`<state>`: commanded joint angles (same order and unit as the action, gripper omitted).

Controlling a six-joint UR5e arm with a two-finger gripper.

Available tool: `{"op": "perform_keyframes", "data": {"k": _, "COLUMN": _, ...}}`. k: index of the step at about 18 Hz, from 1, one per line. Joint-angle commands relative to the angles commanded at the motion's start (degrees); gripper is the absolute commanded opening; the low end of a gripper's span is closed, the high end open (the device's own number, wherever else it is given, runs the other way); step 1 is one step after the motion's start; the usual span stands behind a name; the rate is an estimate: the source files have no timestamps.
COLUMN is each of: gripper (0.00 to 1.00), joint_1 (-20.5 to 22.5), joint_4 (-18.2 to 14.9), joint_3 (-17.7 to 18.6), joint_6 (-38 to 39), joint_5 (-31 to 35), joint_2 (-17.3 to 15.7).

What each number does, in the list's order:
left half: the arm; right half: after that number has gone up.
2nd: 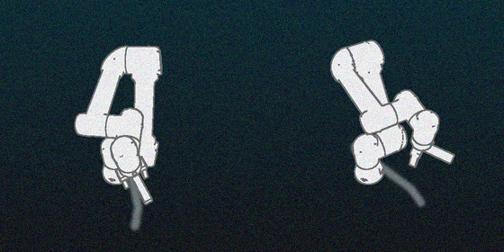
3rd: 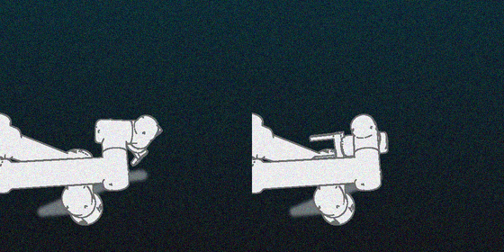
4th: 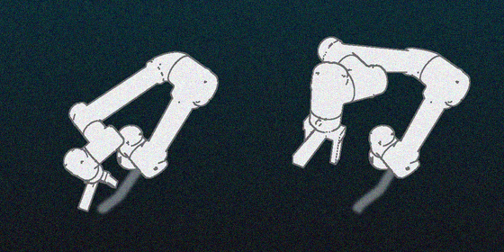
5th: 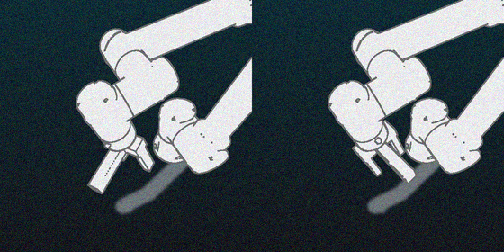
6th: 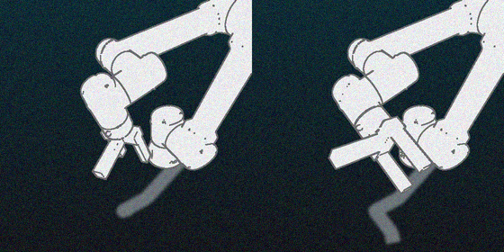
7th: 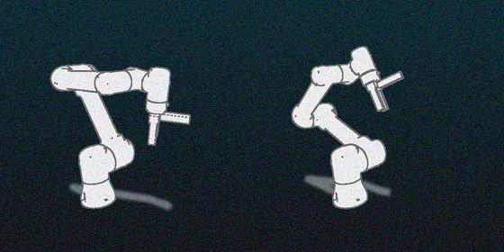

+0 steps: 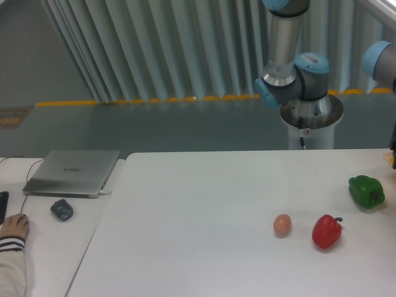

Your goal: Place the triangular bread on the table

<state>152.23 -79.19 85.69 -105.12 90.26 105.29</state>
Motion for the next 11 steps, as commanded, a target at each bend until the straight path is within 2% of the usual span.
{"op": "perform_keyframes", "data": {"k": 9, "gripper": 1.00, "joint_1": 0.26, "joint_4": 0.17, "joint_3": 0.17, "joint_6": 0.61, "joint_5": -1.32, "joint_2": -0.44}}
{"op": "perform_keyframes", "data": {"k": 11, "gripper": 1.00, "joint_1": 1.66, "joint_4": 0.35, "joint_3": 0.96, "joint_6": 2.19, "joint_5": -1.58, "joint_2": -0.44}}
